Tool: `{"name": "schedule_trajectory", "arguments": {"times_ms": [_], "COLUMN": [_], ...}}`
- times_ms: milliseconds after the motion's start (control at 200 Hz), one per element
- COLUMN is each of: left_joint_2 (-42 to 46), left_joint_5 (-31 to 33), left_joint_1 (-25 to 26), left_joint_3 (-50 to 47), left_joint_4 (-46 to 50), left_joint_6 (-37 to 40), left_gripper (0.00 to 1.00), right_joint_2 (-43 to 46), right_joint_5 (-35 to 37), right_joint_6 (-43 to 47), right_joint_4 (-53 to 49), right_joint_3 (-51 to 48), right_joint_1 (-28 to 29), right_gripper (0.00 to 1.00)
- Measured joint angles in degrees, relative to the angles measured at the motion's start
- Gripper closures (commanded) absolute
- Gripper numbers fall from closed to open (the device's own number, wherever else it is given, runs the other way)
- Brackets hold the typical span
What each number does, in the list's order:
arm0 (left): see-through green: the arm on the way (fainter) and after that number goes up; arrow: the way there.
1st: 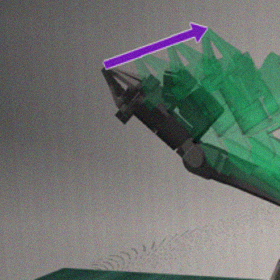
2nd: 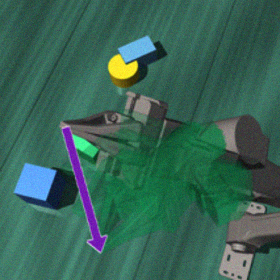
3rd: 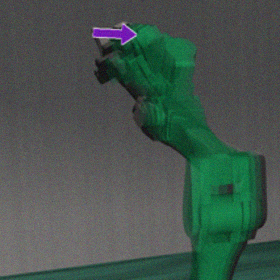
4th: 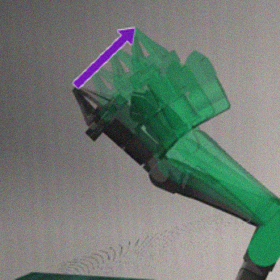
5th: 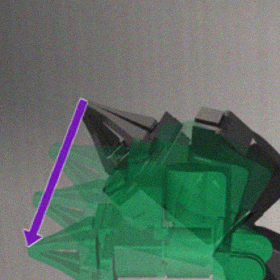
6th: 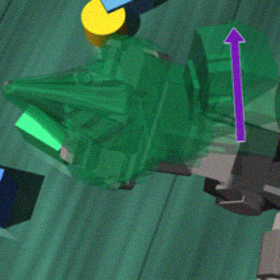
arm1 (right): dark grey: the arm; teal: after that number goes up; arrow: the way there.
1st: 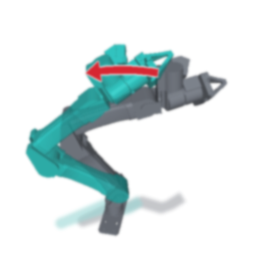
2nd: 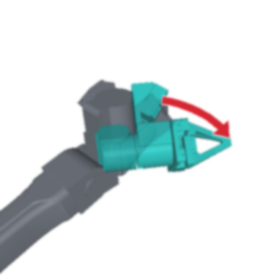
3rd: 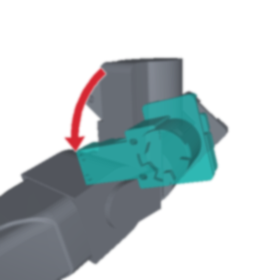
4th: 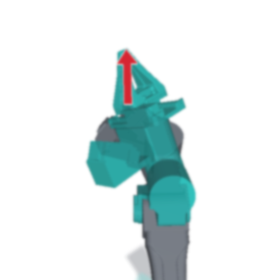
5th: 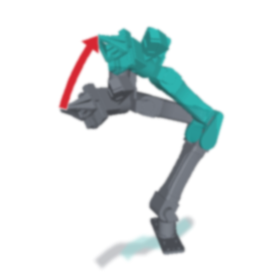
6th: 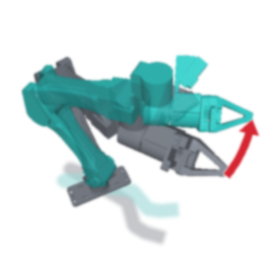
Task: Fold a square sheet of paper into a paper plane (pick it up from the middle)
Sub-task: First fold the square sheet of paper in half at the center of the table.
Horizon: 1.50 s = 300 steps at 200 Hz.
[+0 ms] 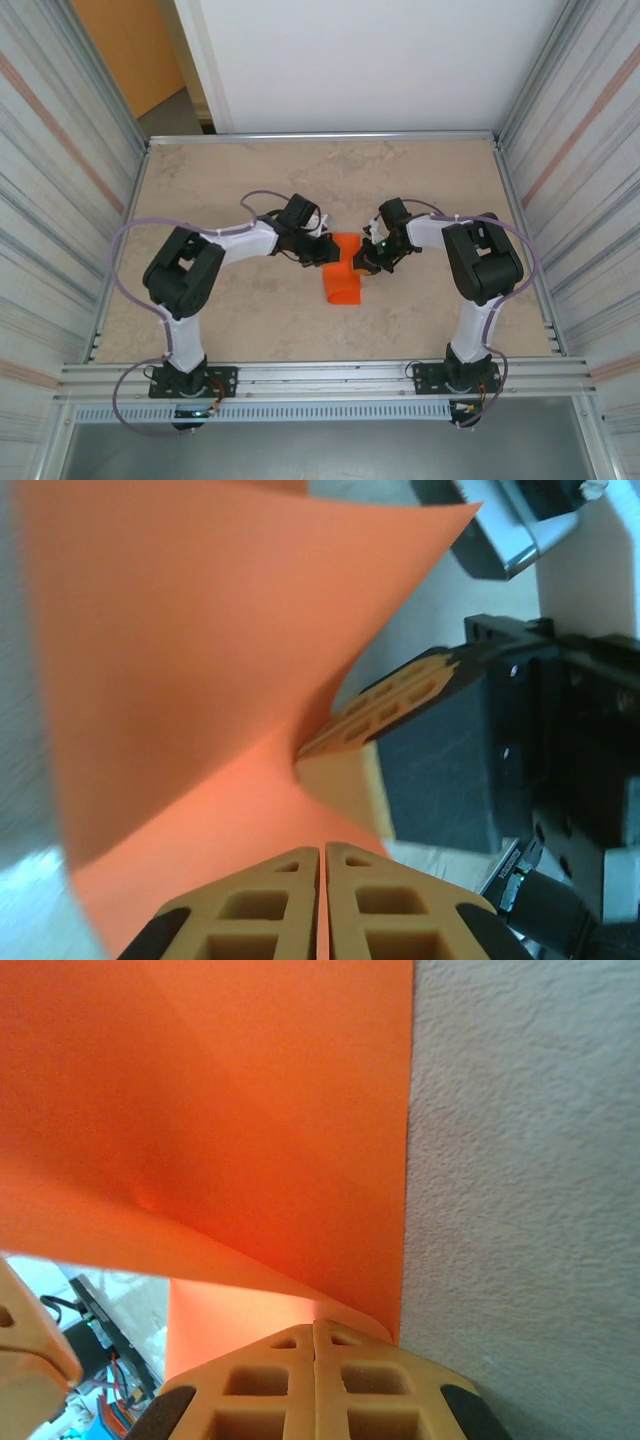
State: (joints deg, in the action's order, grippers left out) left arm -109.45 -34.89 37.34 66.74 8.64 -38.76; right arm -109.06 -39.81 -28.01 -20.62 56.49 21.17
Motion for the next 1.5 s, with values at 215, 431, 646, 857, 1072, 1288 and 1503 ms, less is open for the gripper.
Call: {"name": "schedule_trajectory", "arguments": {"times_ms": [215, 431, 646, 857, 1072, 1288, 1503], "left_joint_2": [-6.2, -7.2, -5.7, 0.2, 0.2, -6.2, -10.7], "left_joint_5": [-0.1, -3.0, -2.9, -1.3, -1.8, -0.6, 0.5], "left_joint_1": [-0.6, -4.9, -11.1, -8.7, -2.9, -4.0, -7.0], "left_joint_3": [1.5, 0.6, -0.7, -1.7, -1.2, 3.2, 7.6], "left_joint_4": [-1.2, -1.8, -0.8, -1.8, -5.6, -3.5, -0.8], "left_joint_6": [0.2, 2.6, 5.8, 6.6, 5.7, 6.1, 8.6], "left_gripper": [0.88, 0.88, 0.88, 0.88, 0.88, 0.88, 0.88], "right_joint_2": [0.0, 0.1, 0.4, 0.4, 0.4, 0.5, 0.7], "right_joint_5": [0.0, 0.1, 0.1, 0.1, 0.1, 0.1, 0.2], "right_joint_6": [0.0, 0.0, 0.0, 0.0, 0.0, 0.0, 0.0], "right_joint_4": [0.0, 0.1, 0.2, 0.2, 0.3, 0.3, 0.5], "right_joint_3": [0.0, -0.1, -0.2, -0.2, -0.2, -0.2, -0.4], "right_joint_1": [0.0, 0.0, -0.1, -0.1, -0.1, -0.2, -0.2], "right_gripper": [0.95, 0.94, 0.94, 0.94, 0.94, 0.94, 0.94]}}
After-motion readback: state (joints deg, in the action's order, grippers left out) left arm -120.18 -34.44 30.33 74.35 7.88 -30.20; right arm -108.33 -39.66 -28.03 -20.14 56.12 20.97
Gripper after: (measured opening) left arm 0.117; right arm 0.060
